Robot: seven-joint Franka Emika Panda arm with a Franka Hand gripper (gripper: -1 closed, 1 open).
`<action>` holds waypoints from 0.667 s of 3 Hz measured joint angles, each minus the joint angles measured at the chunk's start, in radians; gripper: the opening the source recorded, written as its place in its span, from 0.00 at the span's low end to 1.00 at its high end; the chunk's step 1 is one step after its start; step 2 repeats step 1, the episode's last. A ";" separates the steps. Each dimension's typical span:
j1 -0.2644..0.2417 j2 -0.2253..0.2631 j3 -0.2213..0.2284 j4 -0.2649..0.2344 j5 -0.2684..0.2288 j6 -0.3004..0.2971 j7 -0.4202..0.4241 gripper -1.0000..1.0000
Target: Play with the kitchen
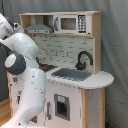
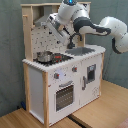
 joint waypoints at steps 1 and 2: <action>0.017 -0.001 0.001 -0.011 -0.078 0.034 0.051 1.00; 0.017 -0.001 0.001 -0.011 -0.078 0.034 0.051 1.00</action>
